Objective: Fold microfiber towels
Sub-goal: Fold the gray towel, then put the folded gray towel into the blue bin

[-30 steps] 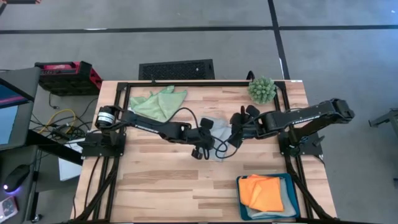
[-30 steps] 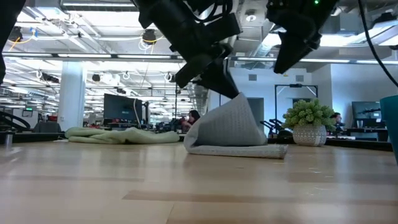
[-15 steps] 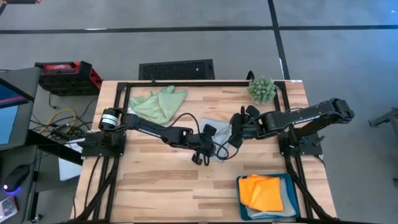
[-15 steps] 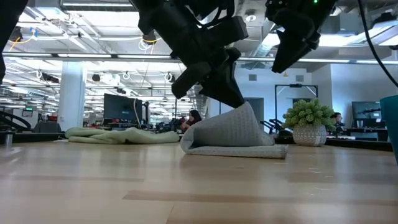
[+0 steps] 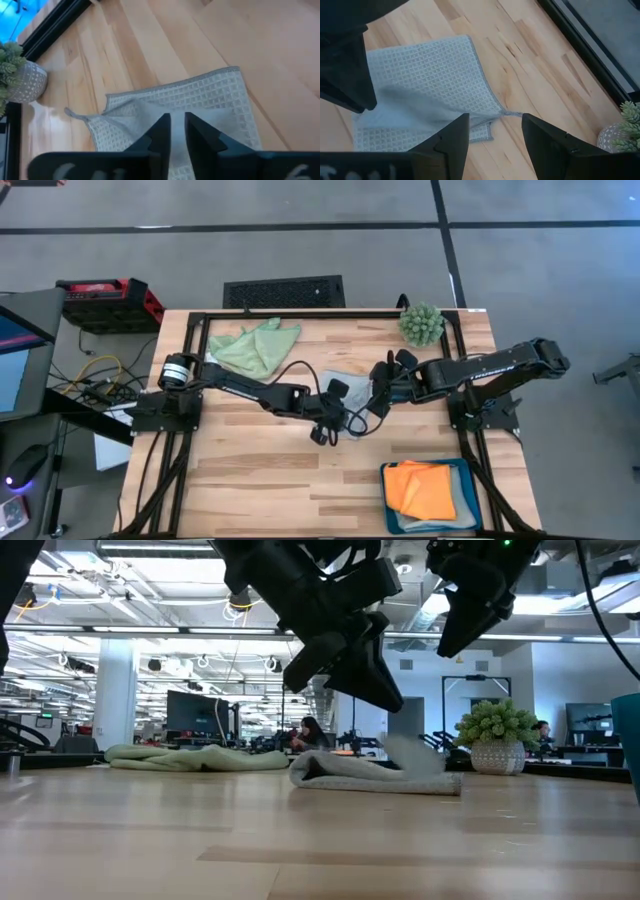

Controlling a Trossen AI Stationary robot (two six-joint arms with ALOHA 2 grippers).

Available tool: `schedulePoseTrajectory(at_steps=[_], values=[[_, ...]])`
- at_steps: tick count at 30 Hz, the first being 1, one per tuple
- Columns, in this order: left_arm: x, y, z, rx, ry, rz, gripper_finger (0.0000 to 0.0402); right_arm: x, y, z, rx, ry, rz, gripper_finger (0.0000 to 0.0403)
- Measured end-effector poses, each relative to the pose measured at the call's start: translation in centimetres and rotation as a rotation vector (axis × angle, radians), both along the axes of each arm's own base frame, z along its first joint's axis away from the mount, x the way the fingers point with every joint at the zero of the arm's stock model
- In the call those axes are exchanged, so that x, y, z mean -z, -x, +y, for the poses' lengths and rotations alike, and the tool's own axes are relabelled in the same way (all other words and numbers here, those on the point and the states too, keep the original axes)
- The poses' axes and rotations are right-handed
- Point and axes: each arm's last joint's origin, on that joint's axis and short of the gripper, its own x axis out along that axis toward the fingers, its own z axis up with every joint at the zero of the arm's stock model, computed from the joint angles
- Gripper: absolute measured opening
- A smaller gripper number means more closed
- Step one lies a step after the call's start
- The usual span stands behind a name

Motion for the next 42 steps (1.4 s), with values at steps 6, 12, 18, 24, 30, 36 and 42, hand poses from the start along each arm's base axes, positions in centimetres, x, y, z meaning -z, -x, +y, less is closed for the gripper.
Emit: schedulePoseTrajectory(at_steps=[6,12,18,24,30,36,42], values=[[0.0,0.0,-0.1,0.001,0.0,0.0,0.0107,0.0,0.0,0.0,0.0,0.0,0.0,0.0205],[0.6,0.7,0.4,-0.122,-0.075,0.079,0.0123,0.0,0.0,0.0,-0.004,-0.009,0.001,0.0205],[-0.8,2.8,0.8,-0.275,-0.125,0.171,0.0124,0.5,0.0,0.5,-0.104,-0.095,0.037,0.0205],[-2.9,5.2,0.7,-0.339,0.012,0.253,0.0124,2.4,0.1,2.1,-0.313,-0.167,0.07,0.0205],[-2.7,5.6,0.7,-0.323,0.089,0.281,0.0124,4.5,-1.5,3.3,-0.442,-0.18,-0.061,0.0205],[-1.1,5.2,1.7,-0.344,0.094,0.263,0.0124,7.6,-3.9,4.0,-0.454,-0.175,-0.053,0.0205],[0.3,4.1,2.4,-0.339,0.086,0.238,0.0124,10.9,-5.0,4.5,-0.447,-0.182,0.04,0.0205]])
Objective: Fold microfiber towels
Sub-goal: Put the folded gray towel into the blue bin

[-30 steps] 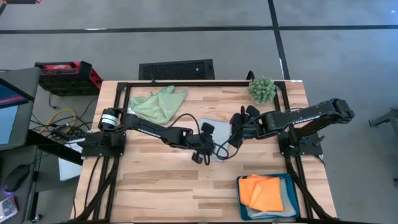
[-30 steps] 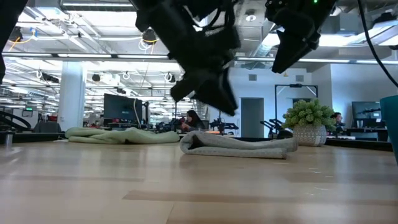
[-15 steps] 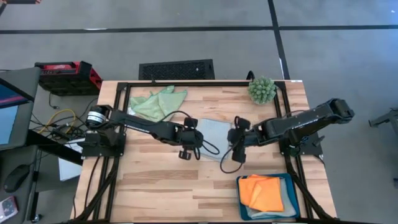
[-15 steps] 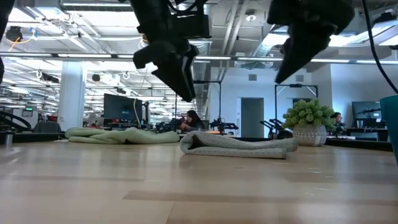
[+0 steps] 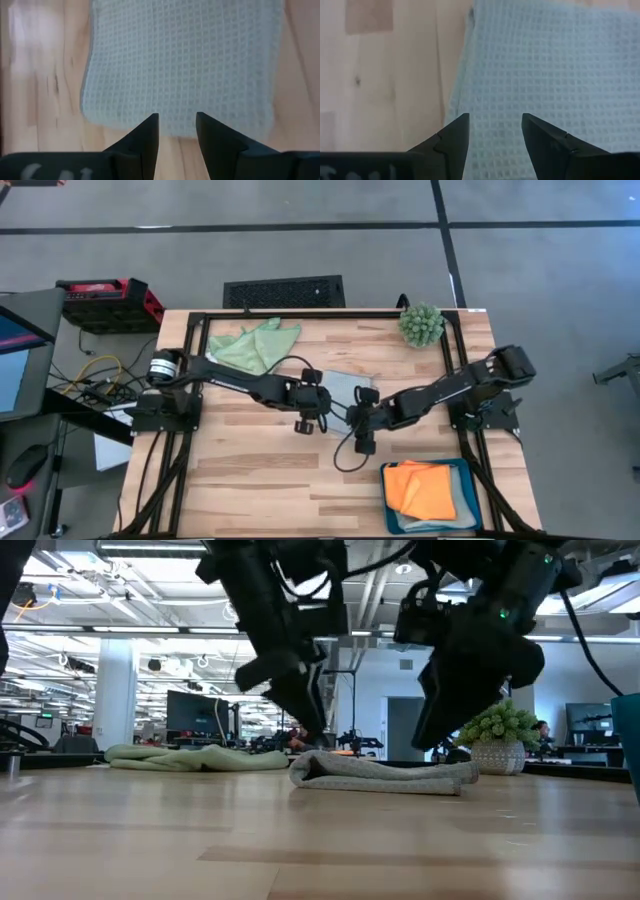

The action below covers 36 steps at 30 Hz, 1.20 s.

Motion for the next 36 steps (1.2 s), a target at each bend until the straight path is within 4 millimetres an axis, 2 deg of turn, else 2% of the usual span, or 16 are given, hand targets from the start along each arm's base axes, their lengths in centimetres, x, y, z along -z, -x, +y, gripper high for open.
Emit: schedulePoseTrajectory(at_steps=[5,21,27,36], values=[[2.0,-0.9,0.2,0.042,-0.035,0.023,0.0124,1.3,-0.6,0.4,0.029,-0.034,0.01,0.0205],[4.2,-0.7,0.3,0.03,0.009,0.126,0.0124,2.4,0.3,-0.3,0.17,-0.083,0.145,0.0205],[4.4,-0.5,-0.6,0.024,0.067,0.141,0.0124,2.5,0.6,-1.3,0.237,-0.083,0.183,0.0205],[4.4,-0.9,-3.0,0.099,0.196,0.09,0.0124,2.6,1.0,-2.7,0.282,-0.055,0.246,0.0205]])
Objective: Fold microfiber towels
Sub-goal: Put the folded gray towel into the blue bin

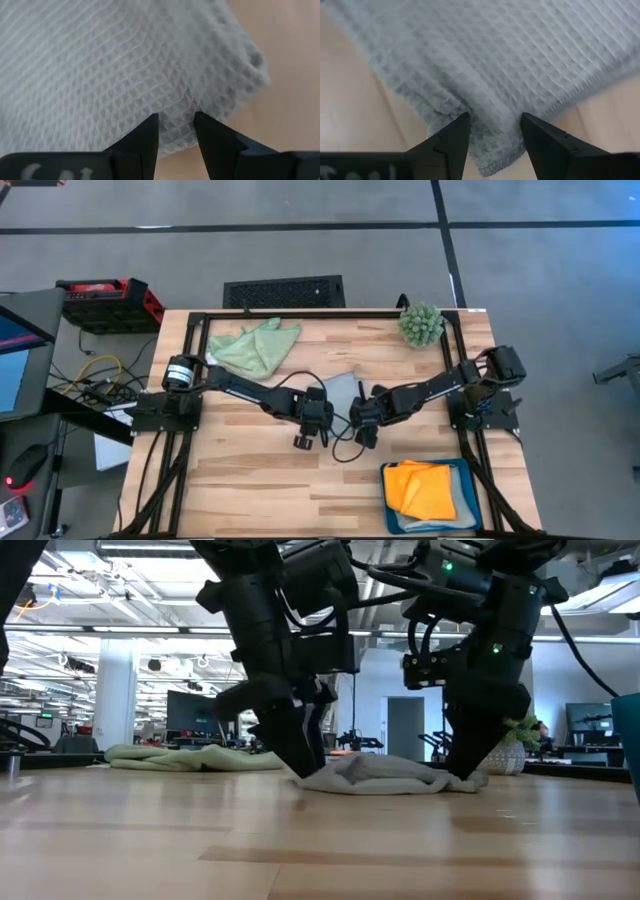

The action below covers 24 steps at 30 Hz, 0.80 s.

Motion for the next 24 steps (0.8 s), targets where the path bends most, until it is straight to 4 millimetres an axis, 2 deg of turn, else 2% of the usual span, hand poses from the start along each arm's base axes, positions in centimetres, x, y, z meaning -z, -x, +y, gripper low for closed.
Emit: schedulePoseTrajectory(at_steps=[11,18,21,24], values=[[-0.2,-0.4,-1.9,-0.014,0.097,-0.069,0.0124,-0.1,0.5,-2.0,0.04,0.109,0.056,0.0205],[1.0,-0.9,-2.6,-0.01,0.105,-0.071,0.0124,-0.2,0.5,-3.1,0.04,0.151,0.066,0.0205],[0.4,-0.8,-2.6,-0.035,0.093,-0.057,0.0124,-0.6,0.7,-3.0,0.032,0.152,0.072,0.0205],[-1.3,-0.6,-2.5,-0.03,0.067,-0.066,0.0124,-1.7,0.8,-2.5,0.018,0.148,0.046,0.0205]])
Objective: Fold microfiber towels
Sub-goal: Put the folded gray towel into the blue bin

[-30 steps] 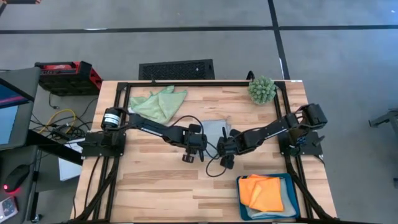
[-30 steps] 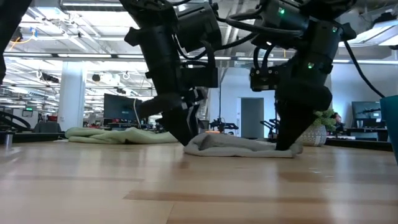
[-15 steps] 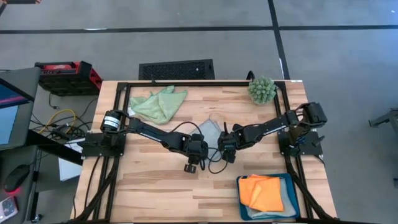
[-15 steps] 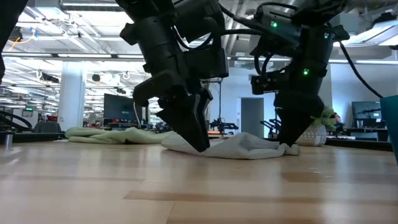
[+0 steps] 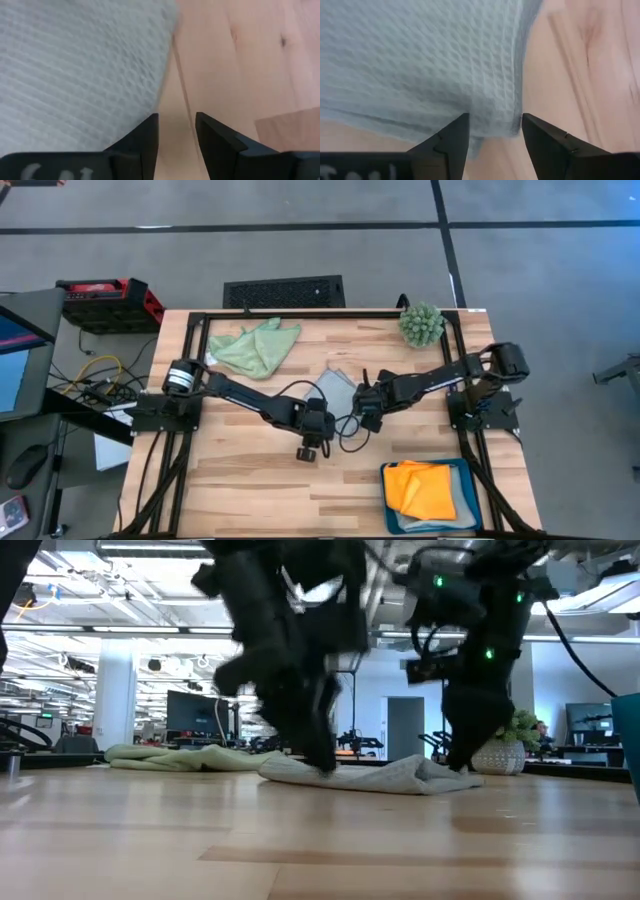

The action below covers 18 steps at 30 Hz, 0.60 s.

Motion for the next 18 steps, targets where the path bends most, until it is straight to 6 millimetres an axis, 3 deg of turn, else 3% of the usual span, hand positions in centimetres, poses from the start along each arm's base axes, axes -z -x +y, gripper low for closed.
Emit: schedulePoseTrajectory(at_steps=[3,9,16,18], values=[[-2.3,0.1,0.1,0.011,-0.045,-0.051,0.0124,-2.0,0.0,0.6,-0.014,-0.009,-0.081,0.0205],[-4.2,0.7,1.9,-0.085,-0.185,-0.069,0.0124,-4.4,-0.5,1.9,-0.067,-0.039,-0.295,0.0205],[-4.1,0.9,5.7,-0.186,-0.155,-0.012,0.0124,-3.3,-2.0,3.6,-0.17,-0.041,-0.357,0.0205],[-4.0,1.0,6.9,-0.217,-0.145,0.006,0.0124,-2.3,-1.7,3.7,-0.178,-0.038,-0.292,0.0205]])
